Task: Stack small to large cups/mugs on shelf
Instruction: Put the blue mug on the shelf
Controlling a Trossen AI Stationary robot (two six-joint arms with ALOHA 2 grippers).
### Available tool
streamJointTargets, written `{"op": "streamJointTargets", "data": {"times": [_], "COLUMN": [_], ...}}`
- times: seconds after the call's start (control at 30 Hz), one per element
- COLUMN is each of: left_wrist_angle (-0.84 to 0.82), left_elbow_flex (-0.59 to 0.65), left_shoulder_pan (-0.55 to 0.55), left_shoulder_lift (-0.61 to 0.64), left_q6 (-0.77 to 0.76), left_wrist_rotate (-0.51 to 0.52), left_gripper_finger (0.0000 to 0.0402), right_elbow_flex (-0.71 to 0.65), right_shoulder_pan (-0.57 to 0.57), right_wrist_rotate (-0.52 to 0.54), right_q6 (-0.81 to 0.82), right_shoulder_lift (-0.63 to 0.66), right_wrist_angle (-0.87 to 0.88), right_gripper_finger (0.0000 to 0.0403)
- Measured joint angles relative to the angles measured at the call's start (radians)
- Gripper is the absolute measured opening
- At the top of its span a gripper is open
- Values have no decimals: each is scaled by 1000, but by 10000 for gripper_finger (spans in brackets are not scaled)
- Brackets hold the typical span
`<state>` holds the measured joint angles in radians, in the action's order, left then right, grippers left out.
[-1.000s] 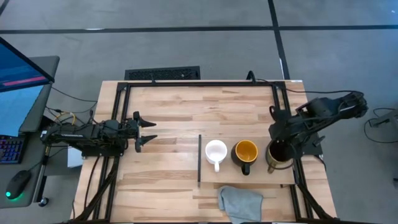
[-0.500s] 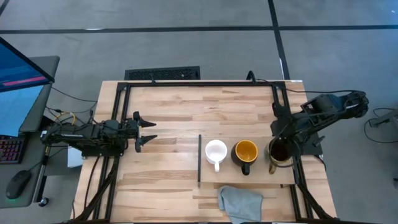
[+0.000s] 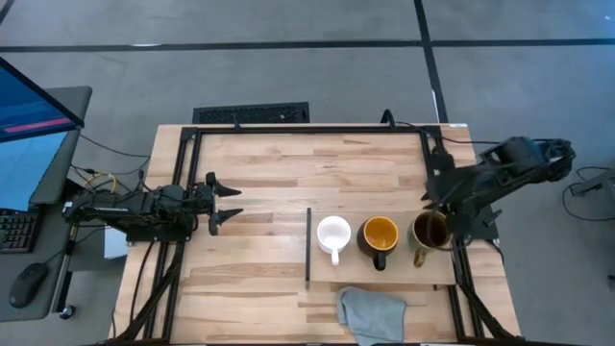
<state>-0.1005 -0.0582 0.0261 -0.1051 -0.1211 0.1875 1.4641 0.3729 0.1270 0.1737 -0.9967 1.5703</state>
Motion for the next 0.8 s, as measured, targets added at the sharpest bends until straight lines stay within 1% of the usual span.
{"op": "streamJointTargets", "data": {"times": [0.17, 0.27, 0.43, 0.63, 0.8], "left_wrist_angle": [-2, -4, -6, -6, -6], "left_elbow_flex": [0, -1, -1, -1, -1], "left_shoulder_pan": [0, 0, 0, 0, 0], "left_shoulder_lift": [0, 0, 0, 0, 0], "left_q6": [0, 0, 5, 6, 7], "left_wrist_rotate": [-3, -17, -30, -31, -31], "left_gripper_finger": [266, 266, 266, 266, 266], "right_elbow_flex": [64, 87, 88, 88, 53], "right_shoulder_pan": [0, 0, 0, 0, 0], "right_wrist_rotate": [1, -19, -27, -75, -80], "right_q6": [36, 75, 132, 141, 142], "right_shoulder_lift": [3, 26, 78, 132, 160], "right_wrist_angle": [-3, 0, 0, 1, 0], "right_gripper_finger": [116, 107, 72, 10, 7]}}
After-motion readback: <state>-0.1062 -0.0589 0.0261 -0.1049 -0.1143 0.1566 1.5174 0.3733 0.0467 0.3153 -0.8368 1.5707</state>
